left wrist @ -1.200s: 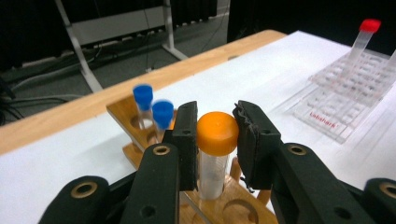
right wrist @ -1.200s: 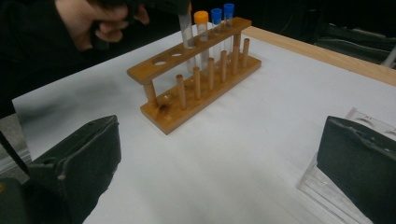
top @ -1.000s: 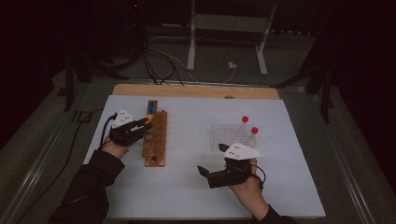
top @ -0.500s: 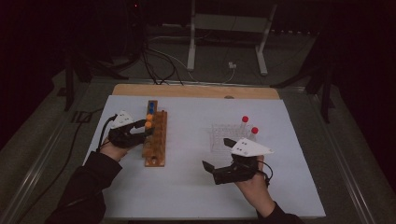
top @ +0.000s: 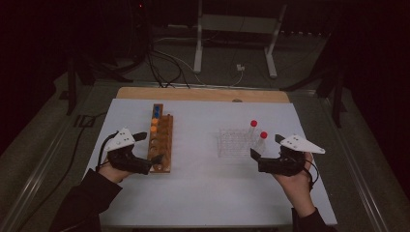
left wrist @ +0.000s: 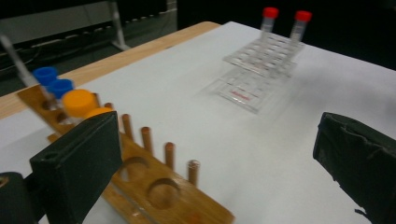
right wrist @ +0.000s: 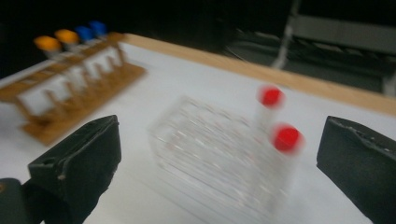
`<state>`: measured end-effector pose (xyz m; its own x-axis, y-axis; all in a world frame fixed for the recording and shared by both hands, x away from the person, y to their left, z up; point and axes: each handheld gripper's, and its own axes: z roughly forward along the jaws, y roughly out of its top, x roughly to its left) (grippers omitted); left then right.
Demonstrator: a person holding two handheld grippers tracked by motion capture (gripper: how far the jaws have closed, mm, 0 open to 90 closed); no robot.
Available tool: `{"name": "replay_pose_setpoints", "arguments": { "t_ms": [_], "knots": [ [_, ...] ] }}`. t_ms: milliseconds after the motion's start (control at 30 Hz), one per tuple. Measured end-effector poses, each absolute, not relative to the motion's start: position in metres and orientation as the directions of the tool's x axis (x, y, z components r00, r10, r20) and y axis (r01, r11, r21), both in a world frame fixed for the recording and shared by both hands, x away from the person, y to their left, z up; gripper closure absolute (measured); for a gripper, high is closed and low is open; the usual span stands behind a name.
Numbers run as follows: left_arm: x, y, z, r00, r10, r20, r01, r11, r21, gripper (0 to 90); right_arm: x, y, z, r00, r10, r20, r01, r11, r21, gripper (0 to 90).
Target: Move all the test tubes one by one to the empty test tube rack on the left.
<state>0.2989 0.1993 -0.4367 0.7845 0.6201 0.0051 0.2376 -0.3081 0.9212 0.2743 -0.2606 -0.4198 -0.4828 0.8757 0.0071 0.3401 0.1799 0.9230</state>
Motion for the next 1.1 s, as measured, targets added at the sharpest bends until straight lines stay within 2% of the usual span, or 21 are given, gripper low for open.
{"name": "replay_pose_setpoints", "arguments": {
  "t_ms": [167, 333, 433, 600, 867, 1100],
  "knots": [
    [0.293, 0.195, -0.435, 0.805, 0.594, 0.007, 0.225, -0.315, 0.922, 2.0, 0.291, -0.276, -0.446, -0.413, 0.91, 0.037, 0.424, 0.156, 0.892, 6.9],
    [0.292, 0.194, -0.434, 0.809, 0.588, 0.007, 0.22, -0.314, 0.923, 2.0, 0.306, -0.278, -0.461, -0.379, 0.925, 0.03, 0.463, 0.161, 0.872, 34.1],
    [0.292, 0.194, -0.434, 0.808, 0.589, 0.003, 0.221, -0.308, 0.925, 2.0, 0.315, -0.279, -0.466, -0.361, 0.932, 0.041, 0.49, 0.153, 0.858, 45.4],
    [0.292, 0.195, -0.434, 0.807, 0.59, 0.002, 0.224, -0.309, 0.925, 2.0, 0.323, -0.278, -0.469, -0.364, 0.93, 0.046, 0.51, 0.157, 0.846, 58.3],
    [0.293, 0.195, -0.436, 0.805, 0.594, 0.0, 0.228, -0.309, 0.923, 2.0, 0.333, -0.27, -0.473, -0.364, 0.931, 0.026, 0.521, 0.181, 0.834, 72.5],
    [0.294, 0.194, -0.436, 0.81, 0.586, -0.008, 0.237, -0.315, 0.919, 2.0, 0.33, -0.269, -0.46, -0.353, 0.936, -0.01, 0.492, 0.194, 0.849, 74.2]
  ]
}}
